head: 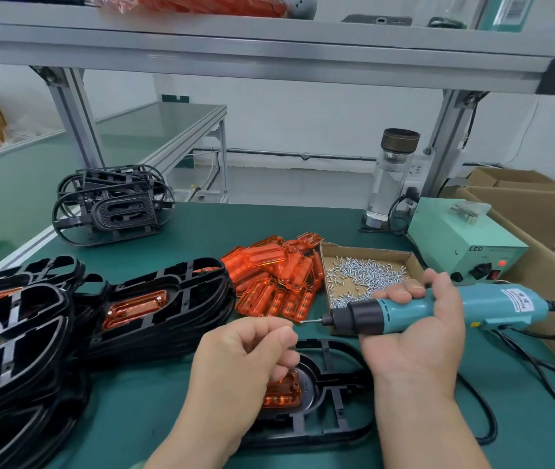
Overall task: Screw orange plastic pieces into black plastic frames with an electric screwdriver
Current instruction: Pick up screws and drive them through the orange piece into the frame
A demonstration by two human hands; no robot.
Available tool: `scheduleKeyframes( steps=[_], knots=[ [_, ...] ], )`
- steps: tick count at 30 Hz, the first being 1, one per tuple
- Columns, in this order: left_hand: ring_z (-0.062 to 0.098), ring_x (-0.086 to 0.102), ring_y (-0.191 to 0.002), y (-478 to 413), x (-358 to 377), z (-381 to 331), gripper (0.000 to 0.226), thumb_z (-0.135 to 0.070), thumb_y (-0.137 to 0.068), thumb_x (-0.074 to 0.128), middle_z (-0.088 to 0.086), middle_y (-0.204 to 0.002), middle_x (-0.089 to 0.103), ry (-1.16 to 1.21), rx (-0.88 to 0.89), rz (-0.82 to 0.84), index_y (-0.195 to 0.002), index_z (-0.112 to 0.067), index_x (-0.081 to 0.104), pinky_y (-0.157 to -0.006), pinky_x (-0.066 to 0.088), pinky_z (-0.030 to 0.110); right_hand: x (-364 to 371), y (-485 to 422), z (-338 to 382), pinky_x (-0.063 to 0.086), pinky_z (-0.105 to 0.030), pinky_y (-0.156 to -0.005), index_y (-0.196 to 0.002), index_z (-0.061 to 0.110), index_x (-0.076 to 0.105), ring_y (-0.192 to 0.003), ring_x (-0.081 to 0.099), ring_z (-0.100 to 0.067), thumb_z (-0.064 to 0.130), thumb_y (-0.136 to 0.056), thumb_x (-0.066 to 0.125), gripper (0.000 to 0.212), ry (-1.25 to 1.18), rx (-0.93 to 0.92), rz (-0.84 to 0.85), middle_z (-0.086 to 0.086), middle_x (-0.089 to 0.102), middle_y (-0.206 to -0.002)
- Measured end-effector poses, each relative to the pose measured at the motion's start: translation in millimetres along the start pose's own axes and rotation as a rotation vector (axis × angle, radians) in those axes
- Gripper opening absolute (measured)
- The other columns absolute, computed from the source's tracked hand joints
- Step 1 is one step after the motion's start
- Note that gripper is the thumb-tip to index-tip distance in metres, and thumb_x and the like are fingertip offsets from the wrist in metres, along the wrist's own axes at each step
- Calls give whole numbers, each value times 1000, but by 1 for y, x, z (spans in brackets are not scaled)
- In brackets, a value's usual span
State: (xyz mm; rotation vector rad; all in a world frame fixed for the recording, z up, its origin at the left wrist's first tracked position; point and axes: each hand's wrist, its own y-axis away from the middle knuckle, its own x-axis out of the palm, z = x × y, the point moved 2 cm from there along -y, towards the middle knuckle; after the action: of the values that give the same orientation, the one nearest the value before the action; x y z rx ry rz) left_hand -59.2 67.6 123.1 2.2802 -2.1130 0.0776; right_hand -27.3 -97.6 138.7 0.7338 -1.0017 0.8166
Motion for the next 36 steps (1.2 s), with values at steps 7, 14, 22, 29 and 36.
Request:
scheduleKeyframes(
  steps=[7,14,22,29,36],
  knots=[
    [11,68,-60,-2,5,-1,27,-13,-87,64,3,-72,73,35,-8,2,-78,-37,74,-51,48,15,0,2,-5,44,-17,-53,-81,25,53,-46,44,-4,27,-94,55,14,20,6,25,12,45,-61],
    [10,67,-58,-1,5,-1,26,-12,-86,65,3,-70,72,19,0,35,-77,-36,74,-50,48,14,0,3,-6,44,-18,-55,-80,24,53,-46,43,-4,26,-93,57,14,19,6,22,12,45,-61],
    [11,66,-55,-1,2,-3,24,-14,-85,66,4,-67,72,7,21,22,-74,-33,74,-49,47,14,3,7,-10,45,-18,-53,-78,24,53,-45,43,-4,26,-93,56,16,9,19,52,11,45,-59],
    [10,64,-52,0,1,-3,20,-15,-85,66,4,-65,71,-21,50,32,-73,-30,74,-48,47,15,4,9,-10,45,-17,-53,-80,24,52,-44,43,-3,24,-95,54,16,6,1,92,12,45,-59],
    [12,63,-52,-1,-5,-2,20,-16,-87,64,7,-64,70,-5,5,66,-69,-22,73,-47,46,16,5,12,-15,45,-17,-55,-79,25,53,-45,43,-3,25,-96,52,18,28,7,128,12,45,-59]
  ],
)
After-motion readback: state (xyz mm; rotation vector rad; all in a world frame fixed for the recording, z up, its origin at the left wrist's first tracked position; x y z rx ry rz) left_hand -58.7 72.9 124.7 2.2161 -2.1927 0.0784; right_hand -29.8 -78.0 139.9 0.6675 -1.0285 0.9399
